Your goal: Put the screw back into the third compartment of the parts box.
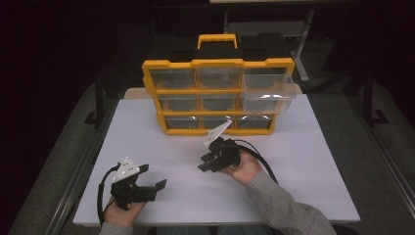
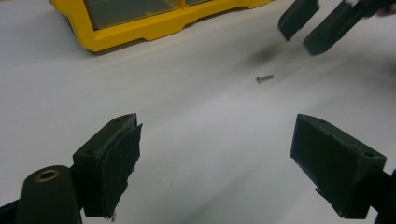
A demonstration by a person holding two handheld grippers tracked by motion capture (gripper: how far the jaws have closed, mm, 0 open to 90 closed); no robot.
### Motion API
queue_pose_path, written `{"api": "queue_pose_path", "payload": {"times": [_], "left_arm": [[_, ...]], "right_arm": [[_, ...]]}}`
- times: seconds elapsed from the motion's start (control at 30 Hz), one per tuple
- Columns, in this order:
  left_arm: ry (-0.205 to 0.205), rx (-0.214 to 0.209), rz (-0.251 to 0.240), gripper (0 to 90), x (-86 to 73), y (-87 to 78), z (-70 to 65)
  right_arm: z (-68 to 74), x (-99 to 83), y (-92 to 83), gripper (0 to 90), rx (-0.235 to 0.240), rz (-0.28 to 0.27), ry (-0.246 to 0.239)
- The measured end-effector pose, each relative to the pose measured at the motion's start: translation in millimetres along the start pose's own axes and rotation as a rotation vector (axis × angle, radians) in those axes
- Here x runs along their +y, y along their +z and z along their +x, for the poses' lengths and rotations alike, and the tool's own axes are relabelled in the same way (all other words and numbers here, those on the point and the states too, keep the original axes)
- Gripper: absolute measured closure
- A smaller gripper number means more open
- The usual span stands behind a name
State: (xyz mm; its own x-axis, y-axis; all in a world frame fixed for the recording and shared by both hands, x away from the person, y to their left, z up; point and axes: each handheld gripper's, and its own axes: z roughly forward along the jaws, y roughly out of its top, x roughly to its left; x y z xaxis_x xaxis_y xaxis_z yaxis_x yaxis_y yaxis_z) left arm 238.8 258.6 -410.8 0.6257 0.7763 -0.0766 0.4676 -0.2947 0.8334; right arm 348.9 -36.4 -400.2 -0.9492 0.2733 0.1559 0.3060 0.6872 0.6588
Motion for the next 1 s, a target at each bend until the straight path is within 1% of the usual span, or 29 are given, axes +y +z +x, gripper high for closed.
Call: {"api": "queue_pose_path", "payload": {"times": [0.03, 0.1, 0.17, 0.2, 0.23, 0.27, 0.3, 0.33, 0.37, 0.4, 0.47, 0.5, 0.53, 0.6, 0.63, 0.67, 0.7, 0.77, 0.83, 0.93, 1.0], "left_arm": [[0.001, 0.0, -0.002, 14.9, -0.1, 0.0, 0.1], [0.002, -0.001, -0.001, 14.9, 0.1, 0.1, -0.1], [0.006, -0.001, 0.002, 14.9, 0.3, 0.0, -0.4], [0.006, -0.001, 0.001, 14.9, 0.3, 0.2, -0.6], [0.006, -0.001, 0.002, 15.0, 0.3, 0.2, -0.6], [0.004, -0.001, 0.001, 15.0, 0.2, 0.3, -0.7], [0.005, -0.001, 0.001, 15.0, 0.2, 0.3, -0.5], [0.005, -0.001, 0.002, 15.0, 0.2, 0.2, -0.4], [0.006, -0.001, 0.003, 14.9, 0.2, 0.1, -0.1], [0.006, -0.001, 0.003, 15.0, 0.1, 0.0, 0.0], [0.004, -0.001, 0.003, 14.9, 0.0, 0.0, 0.0], [0.004, -0.001, 0.003, 14.9, 0.0, 0.0, 0.0], [0.004, -0.001, 0.003, 15.0, 0.0, 0.0, 0.1], [0.003, -0.001, 0.002, 14.9, -0.1, 0.0, 0.2], [0.003, -0.001, 0.001, 14.9, -0.1, 0.0, 0.1], [0.003, -0.001, 0.002, 14.9, 0.0, 0.1, 0.2], [0.004, -0.001, 0.003, 14.9, 0.1, 0.1, 0.1], [0.008, -0.002, 0.003, 14.9, 0.2, 0.0, 0.1], [0.005, -0.002, 0.001, 15.0, 0.2, 0.2, -0.4], [0.005, -0.002, 0.002, 15.0, 0.2, 0.2, -0.4], [0.006, -0.001, 0.001, 14.9, 0.1, 0.3, -0.3]], "right_arm": [[-2.1, -2.9, 3.5, 61.6, -0.013, 0.003, 0.001], [-6.8, -8.2, 9.5, 63.5, -0.017, 0.005, 0.014], [-11.9, -14.0, 17.7, 66.8, -0.013, 0.011, 0.03], [-11.9, -14.0, 17.7, 66.8, -0.013, 0.011, 0.03], [-14.7, -17.2, 22.5, 69.0, -0.014, 0.012, 0.045], [-17.2, -18.2, 24.9, 70.1, -0.013, 0.008, 0.031], [-17.2, -18.2, 24.9, 70.1, -0.013, 0.008, 0.031], [-17.6, -19.2, 26.9, 71.1, -0.01, 0.014, 0.047], [-19.4, -19.7, 29.1, 72.0, -0.019, 0.009, 0.034], [-18.6, -20.0, 30.4, 72.7, -0.014, 0.021, 0.059], [-20.3, -20.0, 34.2, 75.7, -0.027, 0.022, 0.054], [-20.3, -20.0, 34.2, 75.7, -0.027, 0.022, 0.054], [-20.5, -20.0, 36.3, 78.2, -0.032, 0.027, 0.05], [-20.4, -20.1, 37.0, 79.6, -0.031, 0.025, 0.046], [-20.2, -20.0, 37.4, 82.7, -0.042, 0.025, 0.037], [-20.2, -20.0, 37.4, 82.7, -0.042, 0.025, 0.037], [-19.3, -20.1, 37.7, 85.9, -0.06, 0.027, 0.03], [-19.3, -20.1, 37.8, 86.1, -0.064, 0.028, 0.027], [-20.1, -20.2, 38.0, 86.2, -0.054, 0.026, 0.031], [-20.2, -20.2, 37.8, 86.5, -0.053, 0.027, 0.029], [-20.8, -20.0, 37.4, 86.8, -0.053, 0.029, 0.036]]}}
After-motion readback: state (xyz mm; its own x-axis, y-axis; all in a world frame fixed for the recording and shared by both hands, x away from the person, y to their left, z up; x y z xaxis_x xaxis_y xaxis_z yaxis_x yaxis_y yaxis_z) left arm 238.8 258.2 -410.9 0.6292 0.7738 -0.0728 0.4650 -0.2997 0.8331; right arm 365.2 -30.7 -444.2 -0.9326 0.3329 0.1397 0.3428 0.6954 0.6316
